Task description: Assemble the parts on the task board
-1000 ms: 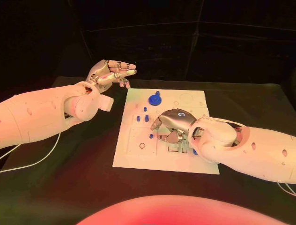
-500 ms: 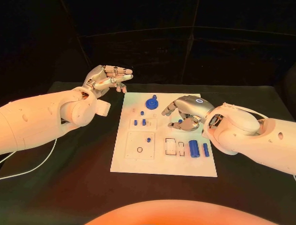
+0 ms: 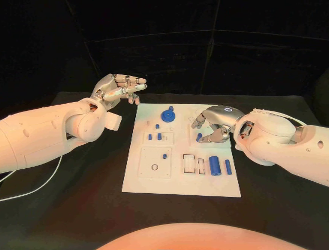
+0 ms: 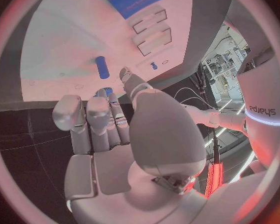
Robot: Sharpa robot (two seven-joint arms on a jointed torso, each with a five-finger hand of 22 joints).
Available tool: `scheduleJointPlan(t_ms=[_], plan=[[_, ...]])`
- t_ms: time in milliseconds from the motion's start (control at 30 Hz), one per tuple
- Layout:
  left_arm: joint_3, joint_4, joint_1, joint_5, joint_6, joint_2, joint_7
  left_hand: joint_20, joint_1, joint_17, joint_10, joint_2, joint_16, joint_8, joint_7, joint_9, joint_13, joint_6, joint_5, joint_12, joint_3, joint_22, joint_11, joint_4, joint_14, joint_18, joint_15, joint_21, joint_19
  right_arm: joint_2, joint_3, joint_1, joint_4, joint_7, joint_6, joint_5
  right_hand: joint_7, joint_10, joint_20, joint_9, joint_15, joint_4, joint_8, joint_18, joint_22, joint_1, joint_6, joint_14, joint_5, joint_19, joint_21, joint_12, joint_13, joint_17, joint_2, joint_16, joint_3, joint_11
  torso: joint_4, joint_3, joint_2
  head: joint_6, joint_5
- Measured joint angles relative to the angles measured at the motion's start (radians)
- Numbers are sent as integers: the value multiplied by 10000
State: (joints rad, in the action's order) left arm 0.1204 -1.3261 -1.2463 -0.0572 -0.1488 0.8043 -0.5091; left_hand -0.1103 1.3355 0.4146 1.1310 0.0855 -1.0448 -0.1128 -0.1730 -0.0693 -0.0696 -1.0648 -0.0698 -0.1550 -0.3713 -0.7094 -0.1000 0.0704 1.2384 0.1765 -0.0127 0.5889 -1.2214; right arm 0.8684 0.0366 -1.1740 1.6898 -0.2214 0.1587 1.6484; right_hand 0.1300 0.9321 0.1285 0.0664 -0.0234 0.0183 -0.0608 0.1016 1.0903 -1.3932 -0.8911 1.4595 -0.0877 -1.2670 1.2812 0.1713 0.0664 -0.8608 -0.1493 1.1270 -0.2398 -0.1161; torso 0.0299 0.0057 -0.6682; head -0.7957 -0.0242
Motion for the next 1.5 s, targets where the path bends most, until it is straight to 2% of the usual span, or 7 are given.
scheduleJointPlan(t_ms=[433, 567, 700, 967, 1200, 1300, 1500], plan=[[0, -15, 0, 0, 6, 14, 6, 0, 0, 0, 0, 0, 0, 0, 0, 0, 0, 0, 0, 0, 0, -1, 0, 0, 0, 0, 0, 0, 0, -414, 9, -10, -421, -299, -1013, 68, 205, 443, -59, 38, 38, 120, -95, -2, 64, -467, -488, -37, 57, -59, -40, 521, -1, 146, 392, -61, 172, 149, -6, 11, 0, -52, -46], [0, -15, 0, 0, 6, 17, 7, 0, 0, 1, 0, 0, 0, 0, 0, 0, 0, 0, 0, 0, 0, -1, 0, 0, 0, 0, 0, 0, 0, -496, 10, -10, -508, -353, -1143, 77, 257, 783, -90, 60, 95, 130, -176, -4, 266, -640, -858, 20, 105, -206, 91, 523, -17, -44, 568, 47, -82, 163, -15, 14, 1, -56, -54], [0, -17, -1, 0, 7, 17, 9, 0, 0, -8, 0, 0, 0, 0, 0, 0, 0, 0, 0, 0, 0, -2, 0, 0, 0, 0, 0, 0, 0, -546, 11, -10, -577, -396, -1184, 87, 279, 1118, -137, 67, 95, 182, -234, -4, 581, -667, -1211, 20, 240, -402, 314, 523, -25, -323, 780, 286, -427, 182, -16, 16, 4, -63, -56], [0, -14, -1, 1, 7, 15, 13, 0, 0, -8, -37, 0, 0, 0, 0, 0, 0, 0, 0, 0, 0, 8, -37, 0, 0, 0, 0, 0, 0, -661, 11, -9, -692, -445, -1176, 130, 269, 1587, -161, 75, 131, 256, -283, -6, 923, -672, -1630, 56, 317, -594, 546, 522, -25, -584, 897, 515, -910, 249, -16, 18, 4, -83, -57], [0, -13, -1, 1, 7, 15, 20, 0, 0, -7, -37, 0, 0, 0, 0, 0, 0, 0, 0, 0, 0, 7, -37, 0, 0, -1, 0, 0, 0, -696, 11, -8, -717, -499, -1073, 225, 162, 2094, -233, 94, 221, 254, -349, -15, 1261, -661, -2024, 38, 319, -808, 773, 452, -10, -716, 905, 637, -1274, 375, -16, 21, 4, -105, -58], [0, -13, -1, 1, 7, 15, 23, 0, 0, -7, -37, 0, 0, 0, 0, 0, 0, 0, 0, 0, 0, 7, -36, 0, 0, -1, 0, 0, 0, -693, 11, -6, -715, -524, -977, 284, 133, 2227, -268, 95, 255, 166, -399, -171, 1391, -665, -2149, 72, 352, -843, 857, 434, 13, -734, 908, 637, -1413, 427, -16, 17, 5, -113, -43], [0, -12, -1, 1, 8, 17, 27, 0, 0, -7, -37, 0, 0, 0, 0, 0, 0, 0, 0, 0, 0, 6, -37, 0, 0, 0, 0, -40, 0, -571, 16, 0, -530, -559, -682, 429, 136, 2350, -304, 96, 255, -86, -399, -170, 1656, -787, -2239, 72, 359, -989, 1012, 305, 22, -775, 918, 700, -1723, 413, -16, 15, 18, -123, -39]])
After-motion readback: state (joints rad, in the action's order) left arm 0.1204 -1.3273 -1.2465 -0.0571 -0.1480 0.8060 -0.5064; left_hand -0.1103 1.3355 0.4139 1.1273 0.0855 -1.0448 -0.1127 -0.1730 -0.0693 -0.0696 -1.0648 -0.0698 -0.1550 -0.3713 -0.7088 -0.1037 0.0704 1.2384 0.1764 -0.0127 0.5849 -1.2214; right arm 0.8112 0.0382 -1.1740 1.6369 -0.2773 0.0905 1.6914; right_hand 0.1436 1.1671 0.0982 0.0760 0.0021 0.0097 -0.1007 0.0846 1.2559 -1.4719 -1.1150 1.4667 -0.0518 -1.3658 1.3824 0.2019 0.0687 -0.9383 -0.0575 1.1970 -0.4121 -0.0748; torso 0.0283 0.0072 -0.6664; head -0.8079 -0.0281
